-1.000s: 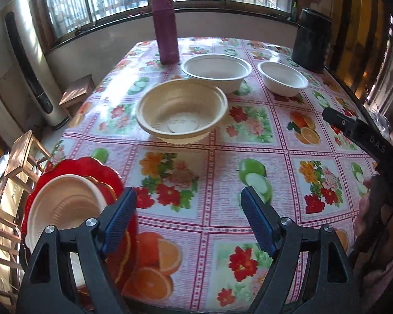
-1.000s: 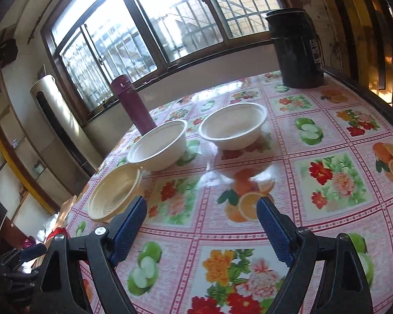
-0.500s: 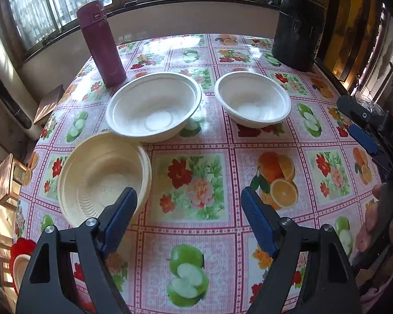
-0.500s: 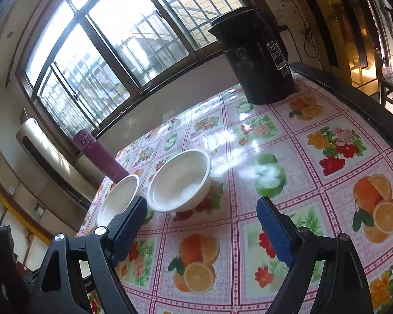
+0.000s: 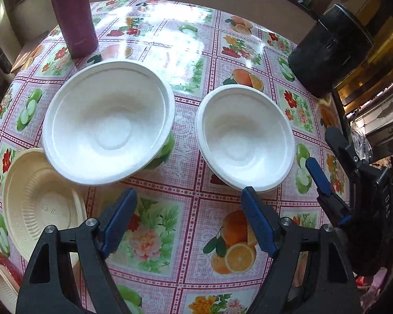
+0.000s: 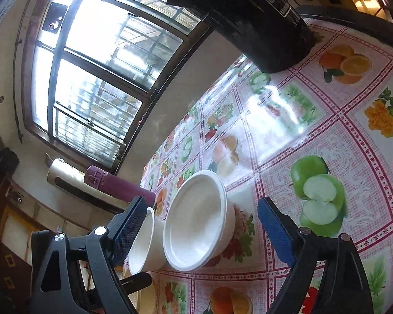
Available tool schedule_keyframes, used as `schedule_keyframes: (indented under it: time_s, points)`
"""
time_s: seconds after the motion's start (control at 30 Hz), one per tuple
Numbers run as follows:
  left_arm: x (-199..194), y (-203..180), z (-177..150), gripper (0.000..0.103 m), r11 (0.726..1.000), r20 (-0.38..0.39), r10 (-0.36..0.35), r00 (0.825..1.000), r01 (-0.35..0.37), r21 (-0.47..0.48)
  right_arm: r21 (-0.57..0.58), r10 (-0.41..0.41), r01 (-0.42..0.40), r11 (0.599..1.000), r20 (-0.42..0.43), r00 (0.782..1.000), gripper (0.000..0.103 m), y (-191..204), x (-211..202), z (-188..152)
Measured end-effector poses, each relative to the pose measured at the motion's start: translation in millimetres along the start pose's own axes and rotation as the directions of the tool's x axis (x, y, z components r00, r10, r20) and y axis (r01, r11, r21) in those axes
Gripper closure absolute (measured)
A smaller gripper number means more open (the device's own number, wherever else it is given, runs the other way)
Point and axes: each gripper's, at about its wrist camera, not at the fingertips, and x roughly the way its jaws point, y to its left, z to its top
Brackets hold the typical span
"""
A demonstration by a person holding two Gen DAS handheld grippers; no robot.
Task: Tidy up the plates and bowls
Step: 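Move the left gripper to a white bowl beside the kettle, then close the left gripper on the rim of the white bowl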
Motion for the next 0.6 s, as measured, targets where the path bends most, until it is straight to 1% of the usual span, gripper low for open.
schedule_keyframes:
  time_s: [0.07, 0.13, 0.23, 0.4, 0.47, 0.5, 0.57, 0.6]
  points:
    - [7, -4, 7, 0.021, 1.0, -0.001, 0.013, 1.0, -0.013, -0.004, -0.003, -0.002, 0.002, 1.0, -0.021, 1.0, 0.014, -4, 8, 0]
    - [13, -6, 13, 0.021, 1.0, -0.005, 0.006, 1.0, -0.006, -0.014, 0.009, -0.003, 0.004, 1.0, -0.026, 1.0, 0.014, -10, 13, 2]
    - [19, -7, 18, 0.021, 1.0, -0.004, 0.002, 1.0, -0.002, -0.026, 0.033, 0.007, -0.006, 0.999, -0.019, 1.0, 0.015, -16, 16, 6]
    - [26, -9, 23, 0.021, 0.999, 0.01, -0.02, 1.0, 0.02, -0.035, 0.025, -0.001, 0.002, 1.0, -0.012, 1.0, 0.016, -15, 20, 6]
    - [28, -9, 23, 0.021, 1.0, 0.01, -0.009, 1.0, 0.009, -0.028, 0.025, -0.005, 0.005, 1.0, -0.011, 1.0, 0.016, -14, 24, 6]
    - [29, -9, 23, 0.022, 1.0, 0.013, -0.012, 1.0, 0.013, -0.028, 0.022, -0.006, 0.007, 1.0, -0.013, 1.0, 0.017, -13, 24, 6]
    - [26, -9, 23, 0.027, 0.999, 0.035, -0.026, 0.999, 0.027, -0.029, 0.005, -0.012, 0.012, 1.0, -0.02, 1.0, 0.021, -10, 27, 5]
    - [24, -10, 24, 0.027, 0.999, 0.046, -0.023, 0.999, 0.024, -0.022, -0.003, -0.012, 0.012, 1.0, -0.027, 1.0, 0.024, -9, 28, 5]
